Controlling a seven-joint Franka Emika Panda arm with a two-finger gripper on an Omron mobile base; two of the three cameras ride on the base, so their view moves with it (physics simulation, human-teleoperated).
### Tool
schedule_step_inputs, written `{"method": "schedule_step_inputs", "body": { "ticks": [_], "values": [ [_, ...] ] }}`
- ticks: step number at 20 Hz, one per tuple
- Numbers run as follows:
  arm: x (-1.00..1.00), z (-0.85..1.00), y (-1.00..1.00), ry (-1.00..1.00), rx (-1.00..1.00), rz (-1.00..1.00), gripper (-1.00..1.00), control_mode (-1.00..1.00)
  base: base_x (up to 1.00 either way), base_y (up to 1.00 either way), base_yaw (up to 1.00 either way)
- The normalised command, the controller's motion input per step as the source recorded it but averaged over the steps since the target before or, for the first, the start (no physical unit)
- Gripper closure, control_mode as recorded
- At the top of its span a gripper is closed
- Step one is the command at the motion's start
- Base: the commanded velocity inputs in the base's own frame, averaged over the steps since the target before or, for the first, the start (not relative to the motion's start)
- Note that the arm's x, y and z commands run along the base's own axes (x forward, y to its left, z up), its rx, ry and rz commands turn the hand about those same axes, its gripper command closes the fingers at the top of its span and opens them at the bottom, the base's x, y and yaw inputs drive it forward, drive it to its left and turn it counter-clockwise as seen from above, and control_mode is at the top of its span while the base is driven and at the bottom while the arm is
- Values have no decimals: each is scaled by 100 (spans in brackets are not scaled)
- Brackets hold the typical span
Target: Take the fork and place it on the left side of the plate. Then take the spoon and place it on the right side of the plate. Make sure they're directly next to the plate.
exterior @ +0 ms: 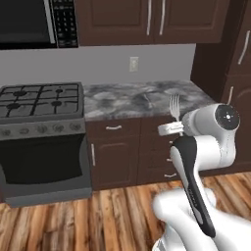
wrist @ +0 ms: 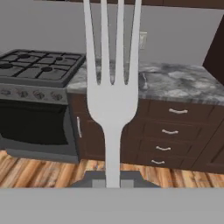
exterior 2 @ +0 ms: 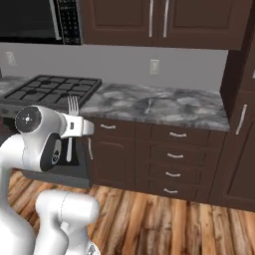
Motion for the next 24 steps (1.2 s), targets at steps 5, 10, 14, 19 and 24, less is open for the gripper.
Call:
{"method": "schedule_step_inputs", "body": {
  "ticks": [5, 10, 14, 19, 24],
  "values": [
    [0, 0, 0, 0, 0, 0, 100, 100, -96, 94, 13],
    [0, 0, 0, 0, 0, 0, 100, 100, -98, 98, 15],
    [0, 0, 0, 0, 0, 0, 100, 100, -96, 100, 17],
    [0, 0, 0, 0, 0, 0, 100, 100, -92, 100, 18],
    [0, 0, 0, 0, 0, 0, 100, 100, -90, 100, 18]
  ]
}}
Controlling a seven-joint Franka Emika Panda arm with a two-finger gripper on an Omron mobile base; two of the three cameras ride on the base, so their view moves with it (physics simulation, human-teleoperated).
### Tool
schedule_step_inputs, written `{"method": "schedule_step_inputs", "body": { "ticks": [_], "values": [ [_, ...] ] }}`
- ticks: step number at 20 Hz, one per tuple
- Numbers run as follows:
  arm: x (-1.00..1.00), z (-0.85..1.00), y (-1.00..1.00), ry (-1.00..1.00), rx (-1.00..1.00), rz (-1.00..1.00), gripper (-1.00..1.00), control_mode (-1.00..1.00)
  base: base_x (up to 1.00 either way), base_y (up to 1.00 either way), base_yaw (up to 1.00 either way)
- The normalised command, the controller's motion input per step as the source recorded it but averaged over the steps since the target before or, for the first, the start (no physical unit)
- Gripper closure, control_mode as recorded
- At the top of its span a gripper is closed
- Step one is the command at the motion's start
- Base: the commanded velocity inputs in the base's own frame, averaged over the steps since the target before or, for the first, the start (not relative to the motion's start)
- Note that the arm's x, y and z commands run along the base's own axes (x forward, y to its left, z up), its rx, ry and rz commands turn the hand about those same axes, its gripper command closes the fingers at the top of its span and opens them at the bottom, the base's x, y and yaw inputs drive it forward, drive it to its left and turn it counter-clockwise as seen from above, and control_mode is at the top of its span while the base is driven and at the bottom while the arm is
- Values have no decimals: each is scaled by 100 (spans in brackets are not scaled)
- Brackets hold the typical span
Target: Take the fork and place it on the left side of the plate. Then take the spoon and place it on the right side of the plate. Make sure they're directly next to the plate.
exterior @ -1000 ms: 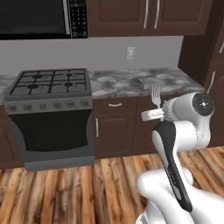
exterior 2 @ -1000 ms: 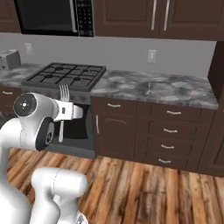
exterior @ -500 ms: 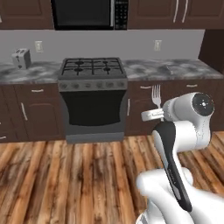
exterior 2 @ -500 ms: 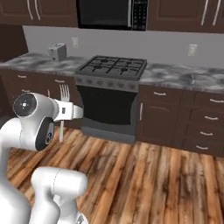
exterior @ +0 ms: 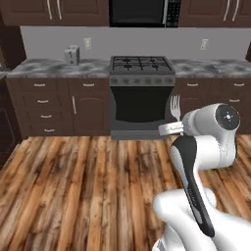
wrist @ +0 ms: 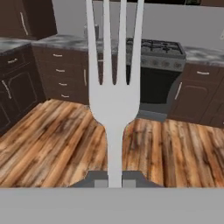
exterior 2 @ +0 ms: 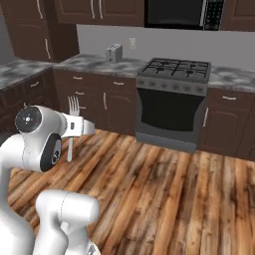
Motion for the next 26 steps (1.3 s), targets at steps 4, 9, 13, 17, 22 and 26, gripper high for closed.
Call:
{"method": "schedule_step_inputs", "body": {
  "ticks": [4, 9, 13, 17, 22, 26],
  "values": [
    [0, 0, 0, 0, 0, 0, 100, 100, -92, 100, 16],
    [0, 0, 0, 0, 0, 0, 100, 100, -93, 100, 14],
    [0, 0, 0, 0, 0, 0, 100, 100, -93, 100, 14],
    [0, 0, 0, 0, 0, 0, 100, 100, -94, 100, 13],
    [0, 0, 0, 0, 0, 0, 100, 100, -94, 100, 13],
    [0, 0, 0, 0, 0, 0, 100, 100, -94, 100, 13]
  ]
}}
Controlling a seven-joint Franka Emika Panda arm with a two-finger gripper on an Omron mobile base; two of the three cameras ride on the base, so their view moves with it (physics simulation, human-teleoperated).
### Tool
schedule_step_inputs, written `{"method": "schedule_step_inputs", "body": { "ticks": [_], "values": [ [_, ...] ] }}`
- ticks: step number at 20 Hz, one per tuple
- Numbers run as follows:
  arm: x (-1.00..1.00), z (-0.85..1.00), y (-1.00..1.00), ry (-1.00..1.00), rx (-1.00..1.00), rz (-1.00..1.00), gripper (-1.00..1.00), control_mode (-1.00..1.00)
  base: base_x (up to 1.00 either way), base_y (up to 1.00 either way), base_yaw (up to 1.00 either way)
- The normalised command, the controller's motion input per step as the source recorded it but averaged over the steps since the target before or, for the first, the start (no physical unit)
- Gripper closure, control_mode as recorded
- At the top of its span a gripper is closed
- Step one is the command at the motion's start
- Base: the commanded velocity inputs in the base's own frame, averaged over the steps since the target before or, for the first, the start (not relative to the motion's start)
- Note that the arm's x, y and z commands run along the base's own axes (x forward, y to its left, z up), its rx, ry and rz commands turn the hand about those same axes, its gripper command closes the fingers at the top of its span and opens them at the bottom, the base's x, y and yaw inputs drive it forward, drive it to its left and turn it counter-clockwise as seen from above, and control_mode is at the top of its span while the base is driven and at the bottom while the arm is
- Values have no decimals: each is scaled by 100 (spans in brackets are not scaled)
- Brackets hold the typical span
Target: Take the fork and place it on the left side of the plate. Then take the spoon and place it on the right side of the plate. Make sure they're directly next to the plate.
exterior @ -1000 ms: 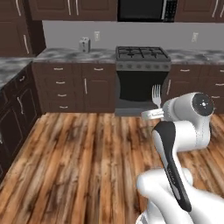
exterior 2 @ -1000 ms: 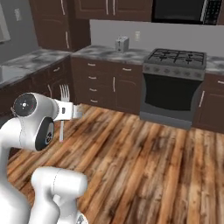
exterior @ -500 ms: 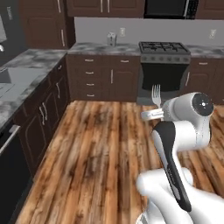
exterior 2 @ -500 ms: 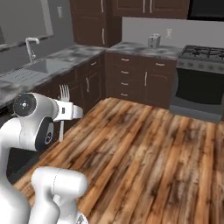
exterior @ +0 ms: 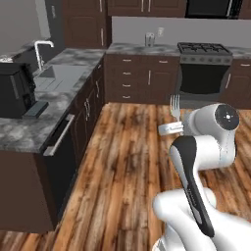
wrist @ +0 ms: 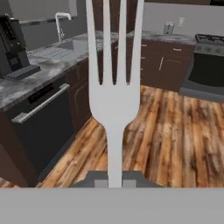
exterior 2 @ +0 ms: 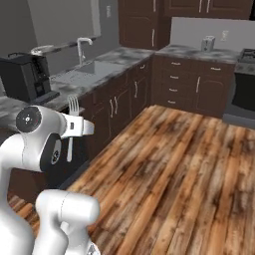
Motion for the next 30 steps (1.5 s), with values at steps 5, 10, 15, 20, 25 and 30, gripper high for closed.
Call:
{"method": "schedule_step_inputs", "body": {
  "ticks": [5, 10, 15, 20, 25, 30],
  "values": [
    [0, 0, 0, 0, 0, 0, 100, 100, -93, 100, 12],
    [0, 0, 0, 0, 0, 0, 100, 100, -87, 100, 12],
    [0, 0, 0, 0, 0, 0, 100, 100, -81, 100, 12],
    [0, 0, 0, 0, 0, 0, 100, 100, -54, 100, 7],
    [0, 0, 0, 0, 0, 0, 100, 100, -27, 100, 2],
    [0, 0, 0, 0, 0, 0, 100, 100, 0, 100, 0]
  ]
}}
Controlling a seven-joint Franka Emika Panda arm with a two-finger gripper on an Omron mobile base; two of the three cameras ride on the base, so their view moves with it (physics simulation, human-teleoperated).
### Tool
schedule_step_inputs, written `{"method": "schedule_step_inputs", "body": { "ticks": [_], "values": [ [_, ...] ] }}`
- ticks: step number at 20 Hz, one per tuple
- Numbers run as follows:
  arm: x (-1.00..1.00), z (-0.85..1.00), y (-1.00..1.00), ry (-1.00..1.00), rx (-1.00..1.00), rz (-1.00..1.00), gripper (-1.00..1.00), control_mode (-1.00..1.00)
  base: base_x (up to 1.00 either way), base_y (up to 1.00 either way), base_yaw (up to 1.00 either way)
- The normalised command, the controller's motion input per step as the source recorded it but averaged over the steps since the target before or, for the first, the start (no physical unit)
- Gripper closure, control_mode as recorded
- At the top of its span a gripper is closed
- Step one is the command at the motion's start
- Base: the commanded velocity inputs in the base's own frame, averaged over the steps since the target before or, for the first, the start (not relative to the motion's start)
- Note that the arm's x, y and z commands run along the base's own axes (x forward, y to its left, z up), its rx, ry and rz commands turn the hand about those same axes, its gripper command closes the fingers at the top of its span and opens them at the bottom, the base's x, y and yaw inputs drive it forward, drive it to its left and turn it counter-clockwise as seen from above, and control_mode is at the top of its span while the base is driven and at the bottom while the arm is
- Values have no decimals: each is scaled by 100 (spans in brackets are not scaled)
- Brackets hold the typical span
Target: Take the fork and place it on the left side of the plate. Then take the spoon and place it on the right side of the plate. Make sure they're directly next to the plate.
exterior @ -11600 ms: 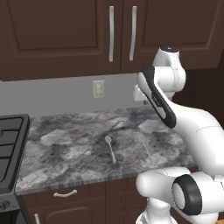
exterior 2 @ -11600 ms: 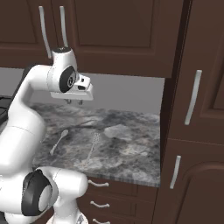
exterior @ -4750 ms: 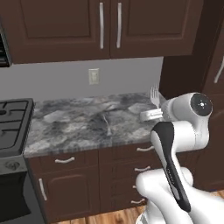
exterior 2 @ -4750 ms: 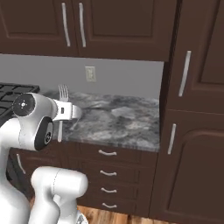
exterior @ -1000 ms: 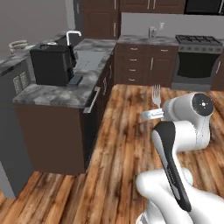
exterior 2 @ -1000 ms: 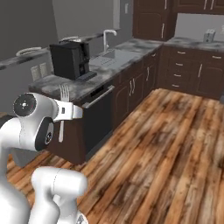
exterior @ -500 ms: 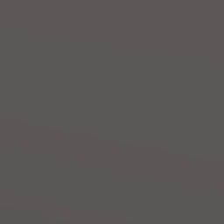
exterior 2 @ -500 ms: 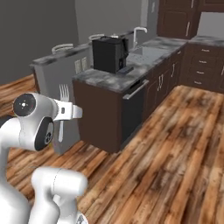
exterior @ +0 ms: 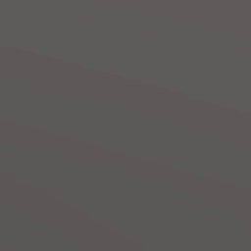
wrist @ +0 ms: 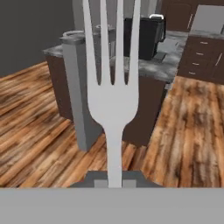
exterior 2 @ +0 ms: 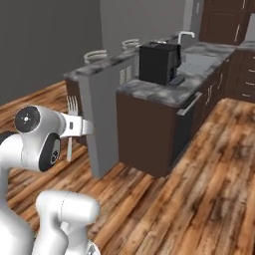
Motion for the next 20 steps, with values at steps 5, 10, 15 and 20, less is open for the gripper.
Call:
{"method": "schedule_step_inputs", "body": {
  "ticks": [5, 10, 15, 20],
  "values": [
    [0, 0, 0, 0, 0, 0, 100, 100, 8, 100, 0],
    [0, 0, 0, 0, 0, 0, 100, 100, 22, 100, -1],
    [0, 0, 0, 0, 0, 0, 100, 100, 57, 100, -11],
    [0, 0, 0, 0, 0, 0, 100, 100, 86, 100, -19]
  ]
}}
